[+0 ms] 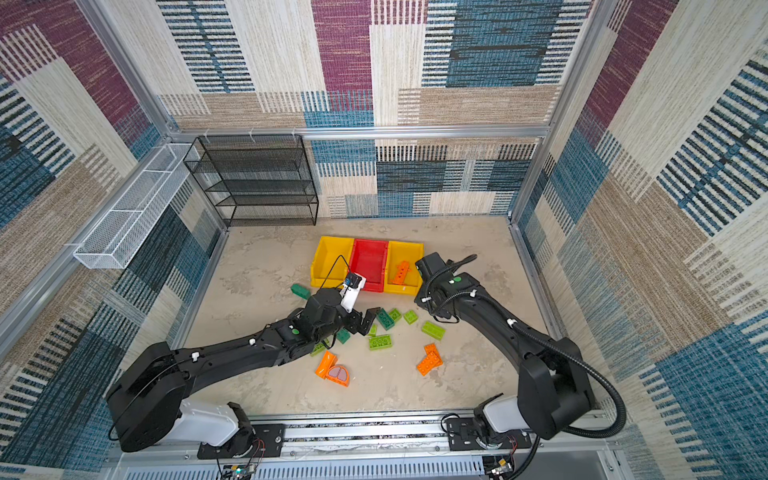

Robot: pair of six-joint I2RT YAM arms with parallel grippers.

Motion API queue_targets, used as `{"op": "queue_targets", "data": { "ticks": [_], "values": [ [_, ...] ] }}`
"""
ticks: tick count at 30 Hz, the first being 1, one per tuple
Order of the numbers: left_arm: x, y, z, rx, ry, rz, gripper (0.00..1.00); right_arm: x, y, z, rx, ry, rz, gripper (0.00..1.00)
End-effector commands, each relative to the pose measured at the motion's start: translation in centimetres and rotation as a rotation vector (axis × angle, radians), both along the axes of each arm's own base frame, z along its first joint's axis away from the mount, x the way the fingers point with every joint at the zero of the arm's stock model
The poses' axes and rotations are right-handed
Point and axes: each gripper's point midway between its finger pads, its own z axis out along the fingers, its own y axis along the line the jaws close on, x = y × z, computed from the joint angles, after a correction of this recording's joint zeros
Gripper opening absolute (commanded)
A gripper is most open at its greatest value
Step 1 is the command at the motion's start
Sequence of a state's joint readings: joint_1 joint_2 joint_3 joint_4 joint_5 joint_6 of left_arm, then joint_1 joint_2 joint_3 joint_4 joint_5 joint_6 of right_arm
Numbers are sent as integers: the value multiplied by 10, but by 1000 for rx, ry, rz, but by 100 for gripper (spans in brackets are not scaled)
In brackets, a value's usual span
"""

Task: Sort the legos into containers by color
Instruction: 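Grasp a small orange brick with the right gripper, then carry the orange brick to the yellow bin and release it, then lower the right gripper onto the stacked orange bricks and grasp one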

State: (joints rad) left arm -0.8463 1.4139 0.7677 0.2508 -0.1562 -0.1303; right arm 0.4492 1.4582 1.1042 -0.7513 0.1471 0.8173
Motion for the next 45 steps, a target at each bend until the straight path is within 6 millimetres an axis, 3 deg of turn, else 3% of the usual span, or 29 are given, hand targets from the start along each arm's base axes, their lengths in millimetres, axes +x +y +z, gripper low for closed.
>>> {"op": "queue_targets", "data": {
  "ticks": [1, 5, 10, 12, 16, 19, 23, 26, 29, 39, 45],
  "values": [
    [3, 13, 6, 19, -33, 52, 99, 43, 20, 14, -29, -87, 110, 33],
    [-1, 28, 7, 30, -34, 96, 99, 80, 44, 11, -26, -100, 178, 34],
    [-7, 48, 11, 23, -42, 157, 99, 111, 57, -12, -84, -58, 240, 34],
    [-9, 56, 12, 23, -46, 180, 99, 118, 59, -19, -102, -46, 252, 38],
    [-12, 68, 15, 25, -57, 213, 99, 126, 60, -29, -126, -31, 272, 58],
    [-13, 72, 16, 26, -60, 222, 99, 133, 63, -19, -124, -54, 282, 67],
    [-13, 70, 16, 17, -64, 212, 99, 129, 60, -4, -122, -68, 277, 68],
    [-13, 63, 17, 9, -65, 186, 99, 113, 53, 4, -111, -61, 261, 68],
    [-13, 55, 16, 3, -60, 154, 99, 83, 42, 4, -92, -36, 235, 68],
    [-17, 28, 0, -53, 18, 65, 99, -60, 8, -31, -38, 135, 151, 72],
    [-21, 20, -4, -65, 37, 40, 99, -121, 6, -46, 40, 232, 96, 72]
  ]
}}
